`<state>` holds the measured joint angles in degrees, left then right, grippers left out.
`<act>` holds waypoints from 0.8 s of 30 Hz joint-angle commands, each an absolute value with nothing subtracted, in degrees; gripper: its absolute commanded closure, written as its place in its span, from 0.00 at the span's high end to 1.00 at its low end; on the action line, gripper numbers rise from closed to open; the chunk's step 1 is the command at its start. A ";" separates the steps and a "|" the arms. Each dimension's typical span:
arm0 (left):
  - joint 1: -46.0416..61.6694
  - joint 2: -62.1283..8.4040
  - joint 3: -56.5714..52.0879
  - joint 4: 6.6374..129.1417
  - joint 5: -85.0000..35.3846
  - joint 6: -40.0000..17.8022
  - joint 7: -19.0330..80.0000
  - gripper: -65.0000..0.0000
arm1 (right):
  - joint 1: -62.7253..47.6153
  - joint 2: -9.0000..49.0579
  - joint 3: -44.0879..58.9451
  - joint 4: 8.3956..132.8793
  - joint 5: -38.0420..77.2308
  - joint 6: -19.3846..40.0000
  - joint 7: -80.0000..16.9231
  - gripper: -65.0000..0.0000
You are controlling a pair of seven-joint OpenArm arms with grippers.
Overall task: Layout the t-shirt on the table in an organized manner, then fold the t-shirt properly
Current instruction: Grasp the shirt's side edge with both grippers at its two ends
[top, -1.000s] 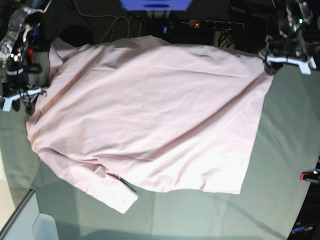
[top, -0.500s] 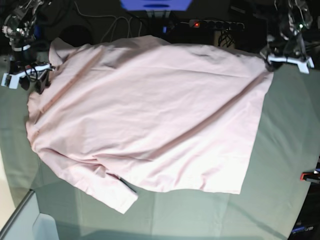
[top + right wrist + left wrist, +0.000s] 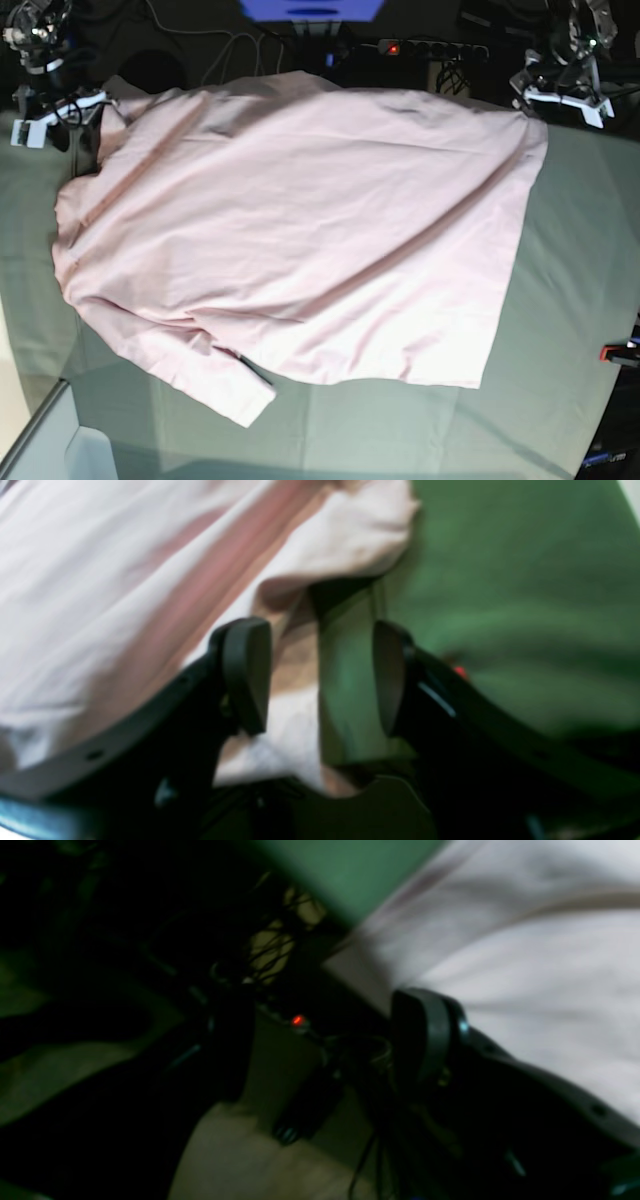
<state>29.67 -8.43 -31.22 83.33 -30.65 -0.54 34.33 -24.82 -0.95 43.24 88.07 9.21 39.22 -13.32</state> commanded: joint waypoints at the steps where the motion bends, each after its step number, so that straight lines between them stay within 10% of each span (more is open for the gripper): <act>1: 29.76 -9.45 -31.43 83.91 -28.97 -0.75 33.45 0.64 | -25.54 -0.40 43.65 89.10 10.07 40.00 -11.82 0.51; 24: 28.35 -8.40 -29.58 89.36 -23.16 -4.44 33.10 0.64 | -27.12 -0.48 43.30 88.66 10.07 40.00 -11.82 0.50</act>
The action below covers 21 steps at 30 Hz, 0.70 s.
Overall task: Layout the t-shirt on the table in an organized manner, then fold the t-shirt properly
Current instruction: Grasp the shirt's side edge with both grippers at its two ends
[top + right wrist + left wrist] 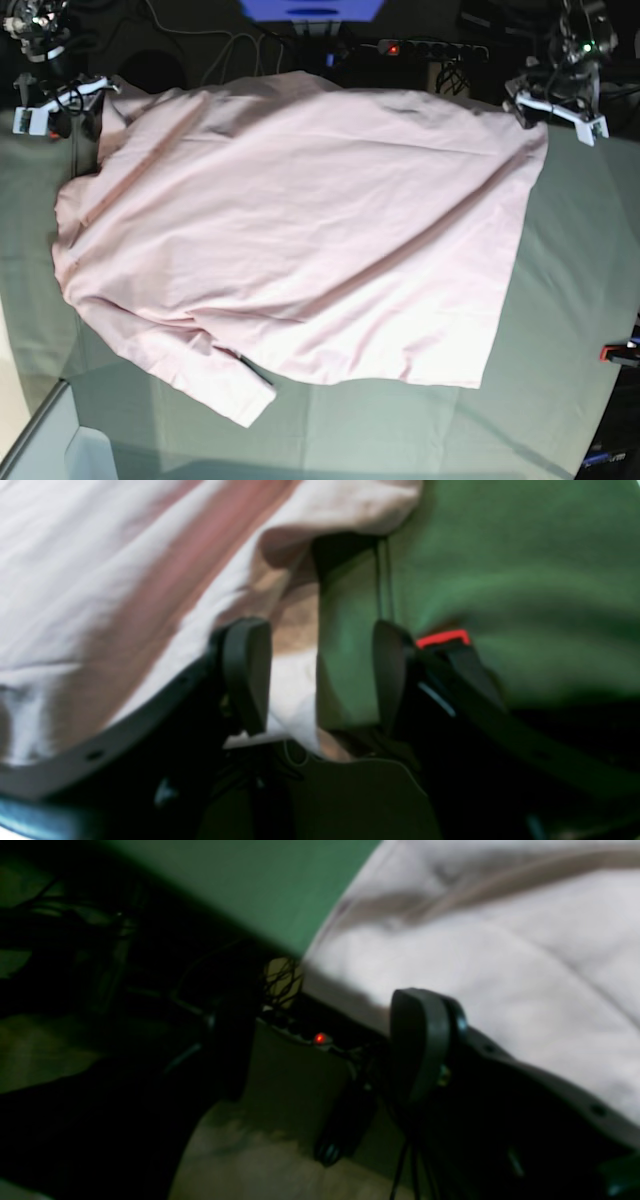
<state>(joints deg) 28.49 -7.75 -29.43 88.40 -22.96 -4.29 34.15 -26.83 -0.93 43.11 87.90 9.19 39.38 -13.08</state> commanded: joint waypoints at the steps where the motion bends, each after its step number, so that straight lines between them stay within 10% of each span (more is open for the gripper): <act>1: 27.65 -8.31 -29.49 89.27 -23.16 -4.44 33.27 0.64 | -27.03 -0.48 43.30 88.66 10.07 40.00 -11.82 0.50; 21: 22.20 -8.40 -28.26 83.38 -23.34 -4.44 33.01 0.52 | -28.00 -0.48 43.47 88.66 9.89 40.00 -11.91 0.50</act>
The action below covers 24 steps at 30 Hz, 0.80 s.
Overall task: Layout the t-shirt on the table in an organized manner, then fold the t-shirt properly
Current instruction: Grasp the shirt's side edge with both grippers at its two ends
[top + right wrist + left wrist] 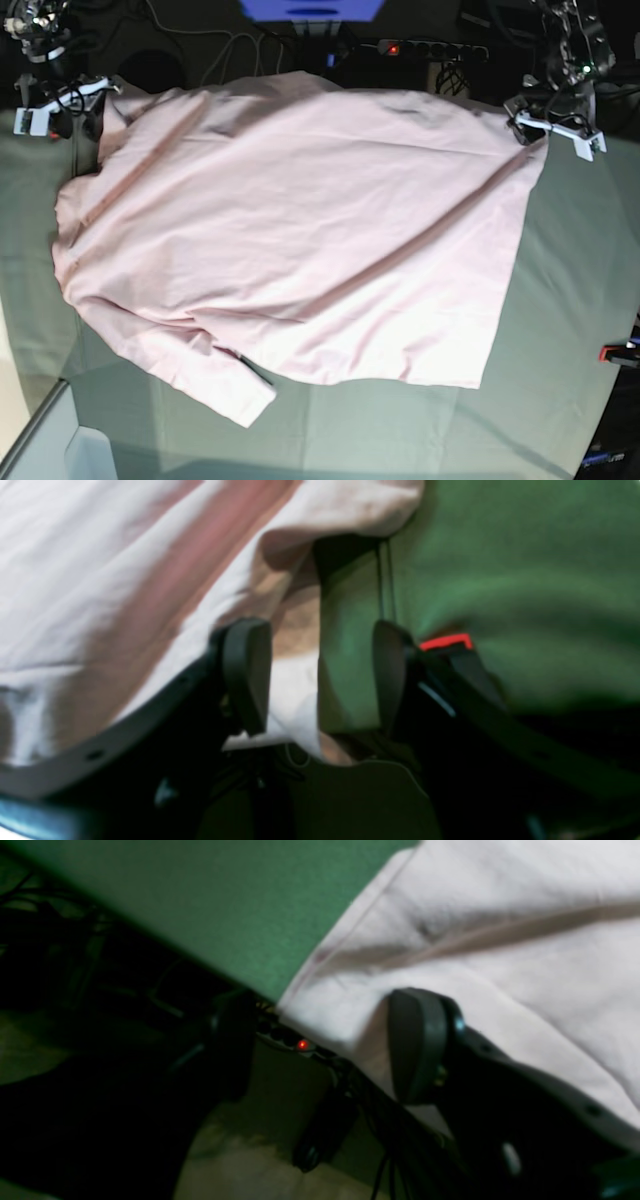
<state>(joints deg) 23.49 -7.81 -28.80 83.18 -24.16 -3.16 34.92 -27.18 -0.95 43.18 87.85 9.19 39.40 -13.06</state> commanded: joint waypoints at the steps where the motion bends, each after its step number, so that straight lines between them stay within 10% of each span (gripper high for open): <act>1: 22.11 -8.57 -27.65 83.47 -23.52 -4.44 32.92 0.48 | -28.44 -0.48 43.30 88.84 9.98 40.00 -11.91 0.51; 24: 19.91 -8.22 -27.12 84.26 -23.69 -4.44 33.36 0.24 | -28.88 -0.48 43.47 88.66 9.89 40.00 -11.91 0.50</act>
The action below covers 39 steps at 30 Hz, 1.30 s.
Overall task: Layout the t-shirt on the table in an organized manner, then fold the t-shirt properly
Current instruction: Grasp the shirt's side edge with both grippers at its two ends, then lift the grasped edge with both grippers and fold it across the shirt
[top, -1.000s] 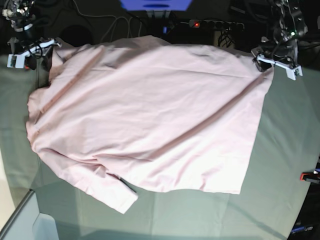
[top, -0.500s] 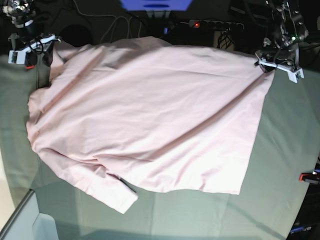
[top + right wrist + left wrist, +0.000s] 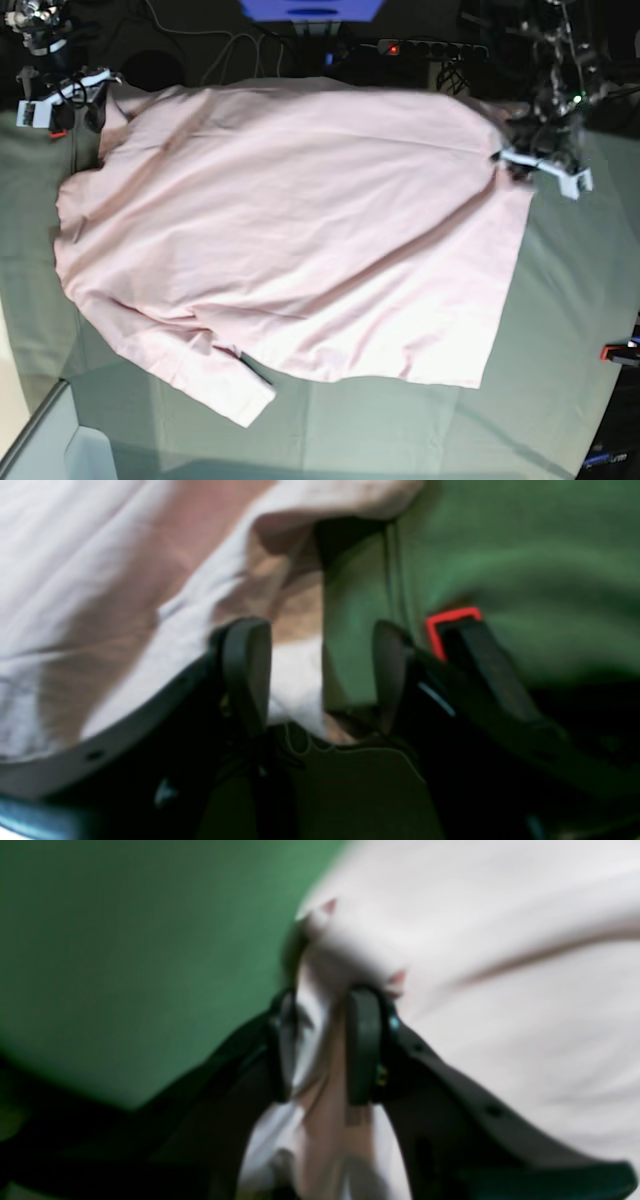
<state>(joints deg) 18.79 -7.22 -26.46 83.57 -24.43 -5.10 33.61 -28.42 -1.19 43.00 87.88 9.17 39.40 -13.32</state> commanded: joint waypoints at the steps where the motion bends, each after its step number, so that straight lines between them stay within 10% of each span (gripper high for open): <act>1: 19.91 -8.22 -27.12 84.53 -23.69 -4.44 33.36 0.24 | -28.88 -0.48 43.47 88.66 9.89 40.00 -11.91 0.50; 7: 19.82 -8.31 -25.10 84.53 -23.69 -4.44 33.36 0.21 | -28.79 -0.48 43.56 89.01 9.98 40.00 -11.91 0.50; 11: 20.09 -8.22 -24.40 84.53 -23.69 -4.44 33.36 0.00 | -28.79 -0.48 43.65 89.10 10.07 40.00 -11.91 0.50; 34: 19.91 -8.22 -24.66 88.57 -23.69 -4.44 33.36 0.00 | -28.18 1.27 39.69 80.40 9.71 40.00 -11.91 0.59; 39: 19.82 -8.22 -24.75 88.48 -23.69 -4.44 33.36 0.00 | -27.03 2.95 37.14 78.02 9.63 40.00 -11.91 0.46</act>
